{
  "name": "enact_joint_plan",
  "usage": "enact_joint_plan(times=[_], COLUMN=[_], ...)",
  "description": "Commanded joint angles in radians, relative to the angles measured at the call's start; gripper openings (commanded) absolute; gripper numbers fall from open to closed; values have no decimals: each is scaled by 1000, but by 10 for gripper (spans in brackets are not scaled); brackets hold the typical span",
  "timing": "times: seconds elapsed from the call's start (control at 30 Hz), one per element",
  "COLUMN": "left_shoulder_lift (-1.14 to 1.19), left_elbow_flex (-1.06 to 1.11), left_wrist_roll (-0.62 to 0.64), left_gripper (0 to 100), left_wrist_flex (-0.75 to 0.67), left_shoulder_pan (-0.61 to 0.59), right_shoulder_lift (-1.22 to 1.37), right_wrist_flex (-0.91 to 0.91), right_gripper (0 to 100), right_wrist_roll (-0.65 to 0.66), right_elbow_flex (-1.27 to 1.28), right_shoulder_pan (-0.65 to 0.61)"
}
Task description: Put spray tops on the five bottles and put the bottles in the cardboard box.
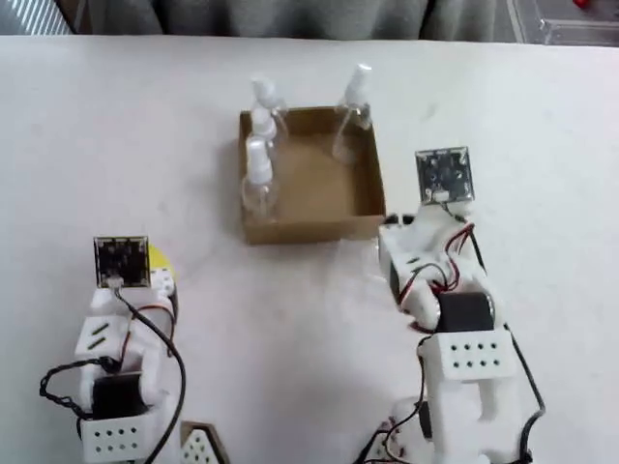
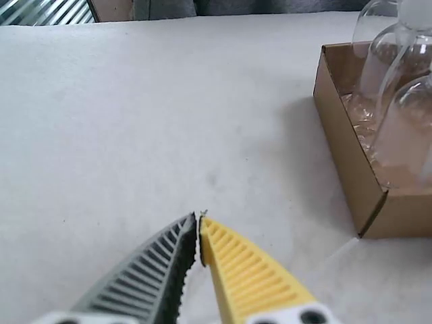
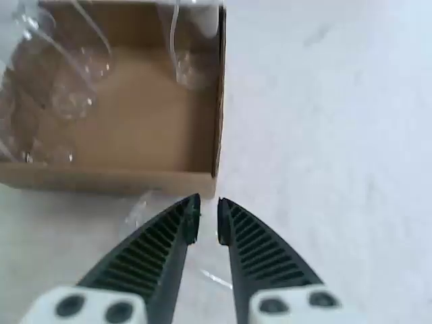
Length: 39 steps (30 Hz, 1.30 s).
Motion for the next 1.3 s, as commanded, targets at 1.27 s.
enact_joint_plan(times=[1.27], left_shoulder_lift=[-7], left_elbow_flex=[-2], left_wrist_roll=[-12], left_gripper=[22], left_wrist_flex=[-3], left_shoulder_pan=[-10], right_shoulder_lift=[432], right_wrist_flex=[-415], right_gripper=[16], right_wrist_roll=[72], right_elbow_flex=[157], right_shoulder_pan=[-157])
